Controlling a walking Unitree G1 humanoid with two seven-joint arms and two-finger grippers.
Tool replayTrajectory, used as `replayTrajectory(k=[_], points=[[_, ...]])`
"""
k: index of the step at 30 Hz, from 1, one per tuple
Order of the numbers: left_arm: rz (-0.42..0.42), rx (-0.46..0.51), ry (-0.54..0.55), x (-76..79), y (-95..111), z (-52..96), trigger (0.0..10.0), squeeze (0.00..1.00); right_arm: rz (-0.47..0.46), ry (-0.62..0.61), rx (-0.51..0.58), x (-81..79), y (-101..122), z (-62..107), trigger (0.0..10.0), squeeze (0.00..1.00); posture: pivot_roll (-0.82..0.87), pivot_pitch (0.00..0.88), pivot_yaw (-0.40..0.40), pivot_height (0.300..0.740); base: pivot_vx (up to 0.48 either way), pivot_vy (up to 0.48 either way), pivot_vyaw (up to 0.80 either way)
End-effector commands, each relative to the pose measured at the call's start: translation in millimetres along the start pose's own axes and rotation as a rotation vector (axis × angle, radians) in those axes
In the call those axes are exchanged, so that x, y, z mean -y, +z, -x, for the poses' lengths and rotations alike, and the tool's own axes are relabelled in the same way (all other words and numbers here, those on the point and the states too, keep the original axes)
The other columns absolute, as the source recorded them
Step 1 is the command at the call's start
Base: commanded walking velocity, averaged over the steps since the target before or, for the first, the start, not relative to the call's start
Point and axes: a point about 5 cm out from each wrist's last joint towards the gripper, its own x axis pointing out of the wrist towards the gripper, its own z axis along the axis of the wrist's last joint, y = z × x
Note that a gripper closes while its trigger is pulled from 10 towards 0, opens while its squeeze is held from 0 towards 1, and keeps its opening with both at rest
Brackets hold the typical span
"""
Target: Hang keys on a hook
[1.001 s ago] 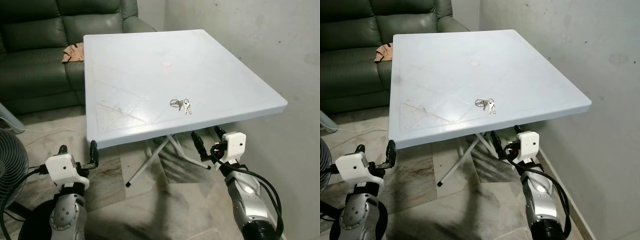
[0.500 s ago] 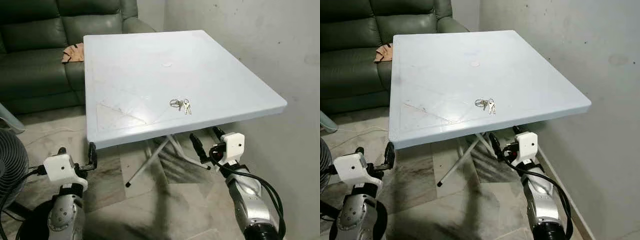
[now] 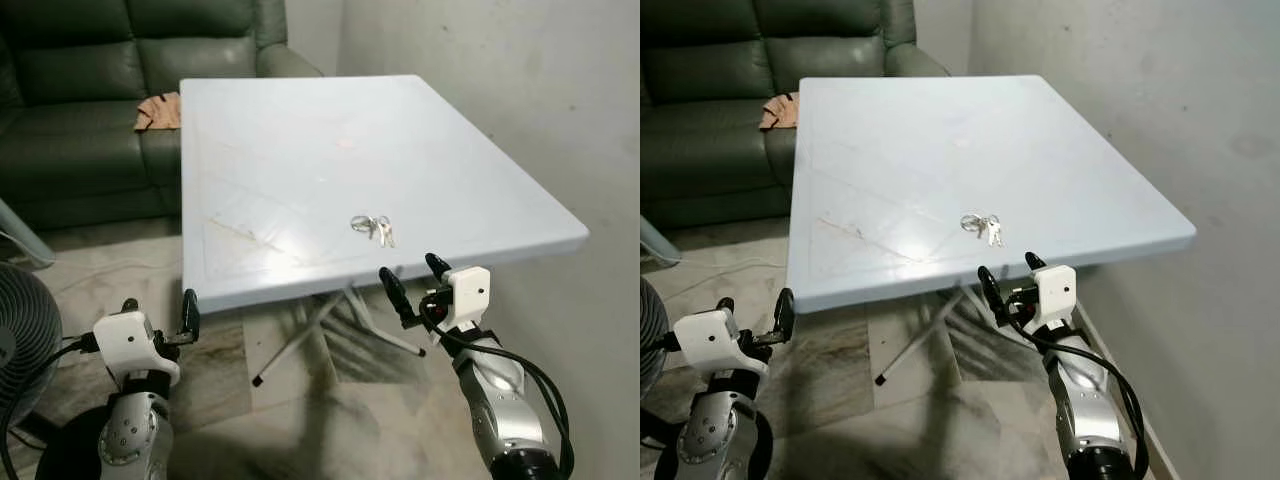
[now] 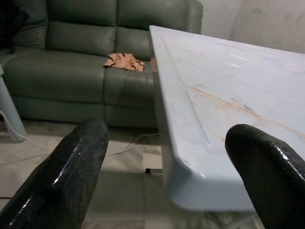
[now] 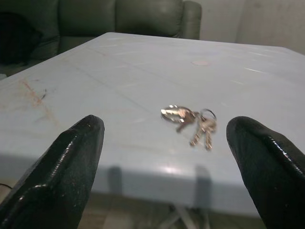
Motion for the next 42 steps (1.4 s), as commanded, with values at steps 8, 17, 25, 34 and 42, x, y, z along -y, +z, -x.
replayTrajectory(k=[8, 17, 25, 34, 42], points=[[-0.008, 0.005, -0.023, 3.2, 4, -1.4, 10.0, 0.0, -0.001, 0.012, -0.002, -0.4, 2, 0.4, 10.0, 0.0, 0.01, 0.048, -0.051, 0.74, 0.412, 0.0, 0.0], [-0.018, 0.003, -0.032, 5.3, 4, -0.8, 10.0, 0.0, -0.001, 0.018, -0.008, -1.2, 1, 0.9, 10.0, 0.0, 0.01, 0.05, -0.054, 0.74, 0.444, 0.0, 0.0], [-0.017, 0.01, -0.036, 9.0, 4, 2.5, 10.0, 0.0, 0.01, 0.026, -0.029, -0.1, -1, 2.5, 10.0, 0.0, 0.02, 0.058, -0.058, 0.74, 0.199, 0.0, 0.0], [-0.028, 0.009, -0.057, 13.1, 3, 5.2, 10.0, 0.0, 0.067, 0.084, -0.088, 5.6, -2, -0.1, 10.0, 0.0, 0.01, 0.067, -0.059, 0.74, 0.0, 0.0, 0.0], [-0.052, 0.01, -0.135, 25.8, 1, 10.6, 10.0, 0.0, 0.103, 0.201, -0.116, 7.6, 3, -2.5, 10.0, 0.0, 0.01, 0.078, -0.061, 0.74, 0.0, 0.0, 0.0]])
